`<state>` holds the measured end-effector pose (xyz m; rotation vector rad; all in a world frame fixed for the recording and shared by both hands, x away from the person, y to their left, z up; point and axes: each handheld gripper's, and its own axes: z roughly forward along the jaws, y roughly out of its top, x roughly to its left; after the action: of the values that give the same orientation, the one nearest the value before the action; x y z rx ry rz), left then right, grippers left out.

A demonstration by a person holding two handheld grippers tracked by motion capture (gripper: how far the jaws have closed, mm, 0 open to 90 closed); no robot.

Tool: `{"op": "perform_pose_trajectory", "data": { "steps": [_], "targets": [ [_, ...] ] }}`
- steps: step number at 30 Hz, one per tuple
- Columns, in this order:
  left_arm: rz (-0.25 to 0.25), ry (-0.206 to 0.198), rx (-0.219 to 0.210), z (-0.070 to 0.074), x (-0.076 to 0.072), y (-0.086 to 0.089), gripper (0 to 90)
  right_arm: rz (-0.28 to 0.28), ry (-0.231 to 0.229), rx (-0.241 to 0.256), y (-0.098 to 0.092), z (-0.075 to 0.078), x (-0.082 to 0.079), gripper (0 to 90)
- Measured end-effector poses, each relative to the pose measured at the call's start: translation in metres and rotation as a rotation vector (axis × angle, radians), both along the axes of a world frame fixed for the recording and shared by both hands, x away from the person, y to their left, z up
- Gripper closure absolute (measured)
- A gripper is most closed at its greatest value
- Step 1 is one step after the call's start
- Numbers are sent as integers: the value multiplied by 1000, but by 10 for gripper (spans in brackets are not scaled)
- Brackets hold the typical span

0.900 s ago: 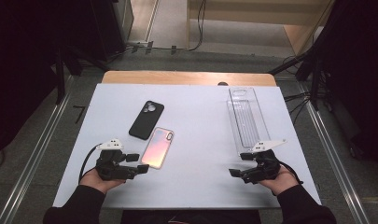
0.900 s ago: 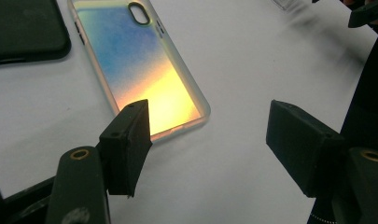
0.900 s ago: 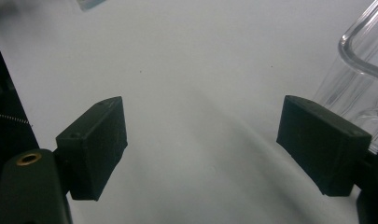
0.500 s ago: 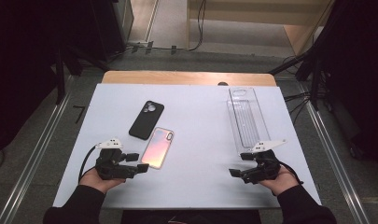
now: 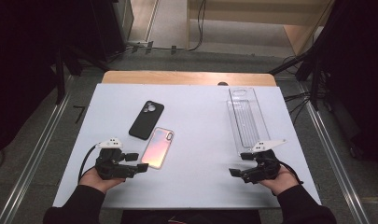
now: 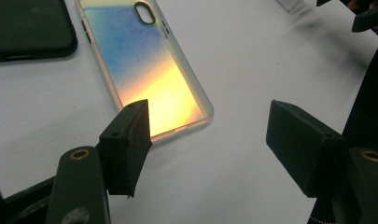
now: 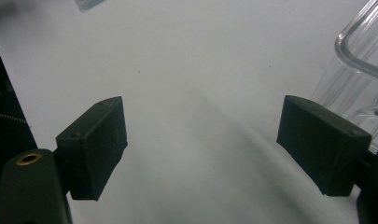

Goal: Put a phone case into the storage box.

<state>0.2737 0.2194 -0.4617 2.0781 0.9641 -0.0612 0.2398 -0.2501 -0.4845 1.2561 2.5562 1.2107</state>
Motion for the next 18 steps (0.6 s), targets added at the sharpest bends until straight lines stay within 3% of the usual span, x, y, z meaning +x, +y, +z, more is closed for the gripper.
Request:
{"op": "perform_pose_trajectory", "data": {
  "steps": [5,9,13,18],
  "targets": [
    [12,-4,-5,1,1,0,298,0,2,-1,0,0,0,142],
    [10,28,-14,3,2,-1,289,0,2,0,0,0,0,142],
    [30,-5,0,5,4,-3,285,-1,1,-1,0,0,0,142],
    [62,-13,9,7,9,-3,248,-4,1,-6,-1,0,0,142]
  ]
}}
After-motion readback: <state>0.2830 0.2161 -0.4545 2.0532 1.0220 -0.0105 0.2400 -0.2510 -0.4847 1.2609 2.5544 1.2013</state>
